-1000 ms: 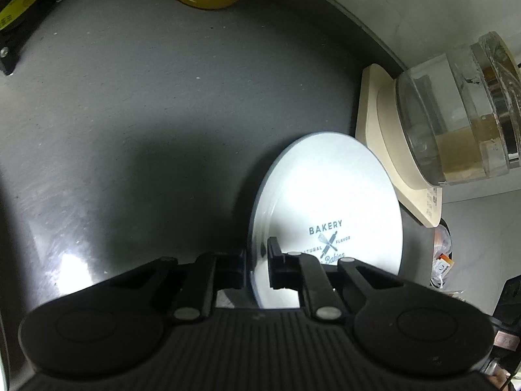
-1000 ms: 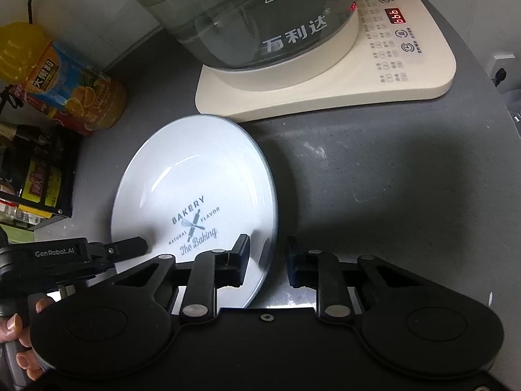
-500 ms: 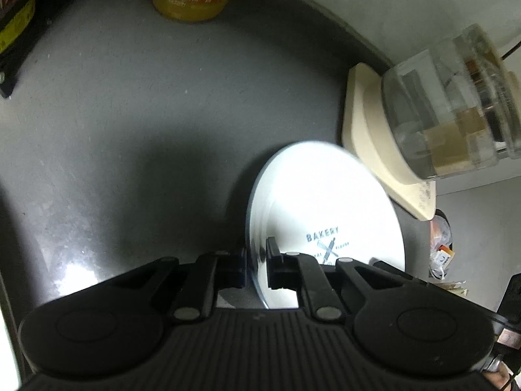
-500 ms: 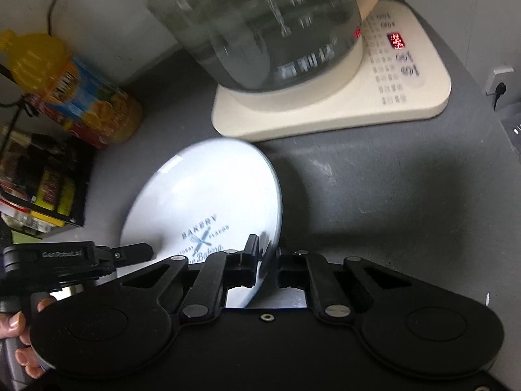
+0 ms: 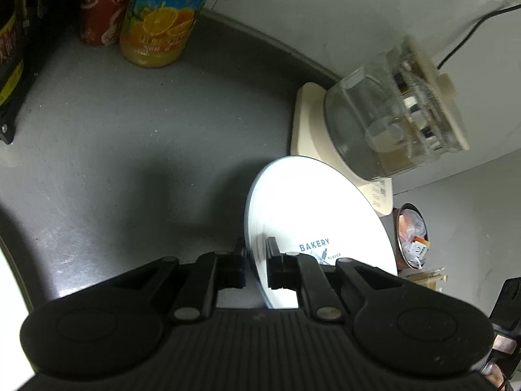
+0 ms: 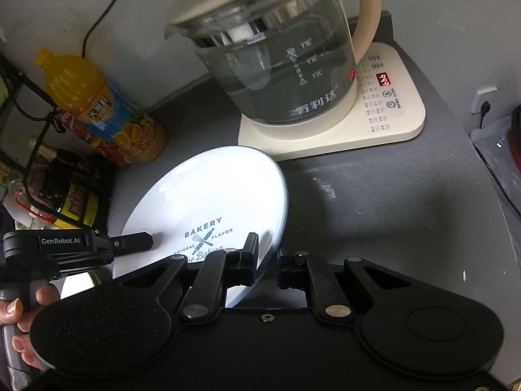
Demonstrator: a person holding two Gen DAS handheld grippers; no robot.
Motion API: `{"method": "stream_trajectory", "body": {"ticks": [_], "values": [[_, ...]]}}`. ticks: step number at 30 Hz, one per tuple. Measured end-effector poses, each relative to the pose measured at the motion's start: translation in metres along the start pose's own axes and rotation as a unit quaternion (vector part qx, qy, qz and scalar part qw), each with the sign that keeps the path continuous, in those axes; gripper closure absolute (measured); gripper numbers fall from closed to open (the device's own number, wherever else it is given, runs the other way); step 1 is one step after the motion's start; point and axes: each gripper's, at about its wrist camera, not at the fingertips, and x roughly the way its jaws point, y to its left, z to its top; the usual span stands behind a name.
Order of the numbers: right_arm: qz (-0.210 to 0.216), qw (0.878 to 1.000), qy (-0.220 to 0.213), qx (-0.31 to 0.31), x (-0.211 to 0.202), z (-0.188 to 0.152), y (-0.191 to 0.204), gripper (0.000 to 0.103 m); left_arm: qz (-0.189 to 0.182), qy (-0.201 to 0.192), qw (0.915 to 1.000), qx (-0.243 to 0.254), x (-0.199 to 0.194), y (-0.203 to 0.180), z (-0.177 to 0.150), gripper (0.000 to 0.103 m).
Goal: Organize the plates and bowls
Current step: 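Carry the 'BAKERY' plate with both grippers onto the plate stack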
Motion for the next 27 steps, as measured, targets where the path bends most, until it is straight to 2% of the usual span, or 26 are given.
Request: {"method": "stream_trajectory", "body": {"ticks": [6,13,27], "values": [[-0.002,1.0,-0.023,0.0,-0.02,-0.009,0.018,0.092,-0.011,-0.01,0.9997,0.02,-0.023,-0.001,0.0,0.094],[0.006,0.999,-0.034,-0.002,-0.023,-0.027,0.049,0.092,-0.011,-0.02,0.9993,0.031,-0.053,0.017,-0.006,0.094],[0.028,0.999,-0.01,-0.042,0.001,-0.067,0.134,0.092,0.014,-0.038,0.9992,-0.002,-0.119,0.102,-0.028,0.094]]}}
